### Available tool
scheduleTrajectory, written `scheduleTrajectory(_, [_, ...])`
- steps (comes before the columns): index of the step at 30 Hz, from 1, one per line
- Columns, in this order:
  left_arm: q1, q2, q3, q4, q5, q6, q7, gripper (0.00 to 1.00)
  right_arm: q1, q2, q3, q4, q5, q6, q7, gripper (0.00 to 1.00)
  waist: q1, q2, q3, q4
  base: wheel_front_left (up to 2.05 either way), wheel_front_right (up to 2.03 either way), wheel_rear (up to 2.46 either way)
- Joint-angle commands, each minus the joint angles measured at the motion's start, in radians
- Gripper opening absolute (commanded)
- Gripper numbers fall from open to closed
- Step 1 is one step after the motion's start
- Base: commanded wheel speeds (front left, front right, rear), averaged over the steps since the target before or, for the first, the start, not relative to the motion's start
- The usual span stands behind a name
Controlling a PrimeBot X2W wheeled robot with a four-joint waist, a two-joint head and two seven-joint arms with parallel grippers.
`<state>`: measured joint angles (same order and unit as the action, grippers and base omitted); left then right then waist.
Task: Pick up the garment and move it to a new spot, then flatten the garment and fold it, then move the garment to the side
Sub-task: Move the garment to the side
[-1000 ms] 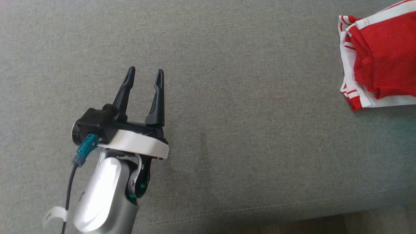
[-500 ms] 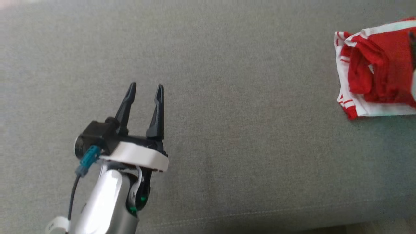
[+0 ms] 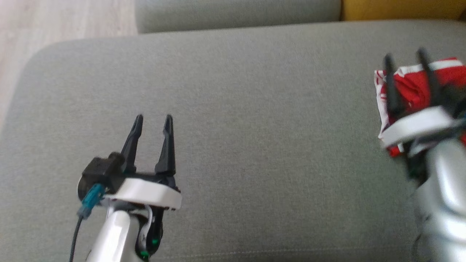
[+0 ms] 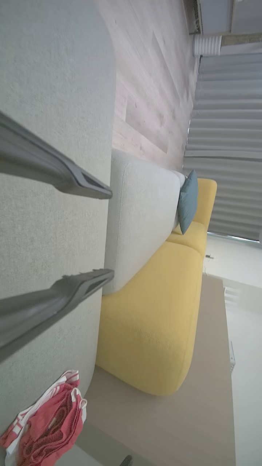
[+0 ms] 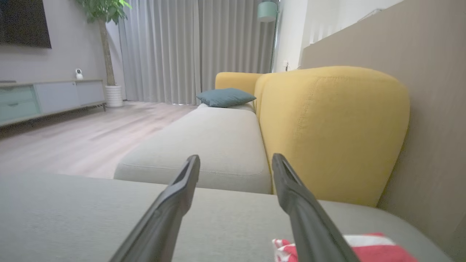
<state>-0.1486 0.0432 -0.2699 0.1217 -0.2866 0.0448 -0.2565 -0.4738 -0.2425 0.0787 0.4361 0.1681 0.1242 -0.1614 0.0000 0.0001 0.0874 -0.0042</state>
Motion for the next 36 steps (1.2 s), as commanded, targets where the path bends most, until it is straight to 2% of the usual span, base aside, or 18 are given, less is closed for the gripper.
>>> scheduleTrajectory(1, [-0.016, 0.007, 0.043, -0.039, 0.000, 0.006, -0.005, 1.00, 0.001, 0.013, 0.009, -0.041, 0.009, 0.007, -0.013, 1.00, 0.0000, -0.0001, -0.026, 0.018, 0.00, 0.00, 0.00])
scheduleTrajectory(5, [0.020, 0.007, 0.066, -0.050, 0.005, 0.007, -0.005, 1.00, 0.115, 0.131, -0.023, -0.104, -0.019, 0.007, -0.047, 1.00, 0.0000, -0.0001, -0.057, 0.027, 0.00, 0.00, 0.00])
scheduleTrajectory(9, [0.058, 0.007, 0.078, -0.055, 0.006, 0.002, -0.005, 1.00, 0.219, 0.181, -0.019, -0.160, -0.051, 0.007, -0.071, 1.00, 0.0000, -0.0001, -0.082, 0.032, 0.00, 0.00, 0.00])
scheduleTrajectory(11, [0.077, 0.007, 0.079, -0.046, 0.012, -0.003, -0.005, 1.00, 0.268, 0.188, -0.020, -0.191, -0.071, 0.007, -0.082, 1.00, 0.0000, -0.0001, -0.091, 0.035, 0.00, 0.00, 0.00])
scheduleTrajectory(16, [0.112, 0.007, 0.071, -0.043, 0.033, -0.021, -0.005, 1.00, 0.368, 0.192, -0.018, -0.244, -0.026, 0.007, -0.096, 1.00, 0.0000, -0.0001, -0.099, 0.035, 0.00, 0.00, 0.00])
scheduleTrajectory(22, [0.133, 0.007, 0.059, -0.040, 0.041, -0.026, -0.005, 1.00, 0.422, 0.192, -0.016, -0.269, -0.017, 0.007, -0.100, 1.00, 0.0000, -0.0001, -0.104, 0.036, 0.00, 0.00, 0.00])
scheduleTrajectory(36, [0.132, 0.007, 0.054, -0.063, 0.071, 0.013, -0.005, 1.00, 0.436, 0.192, -0.006, -0.307, -0.003, 0.007, -0.100, 1.00, 0.0000, -0.0001, -0.098, 0.021, 0.00, 0.00, 0.00])
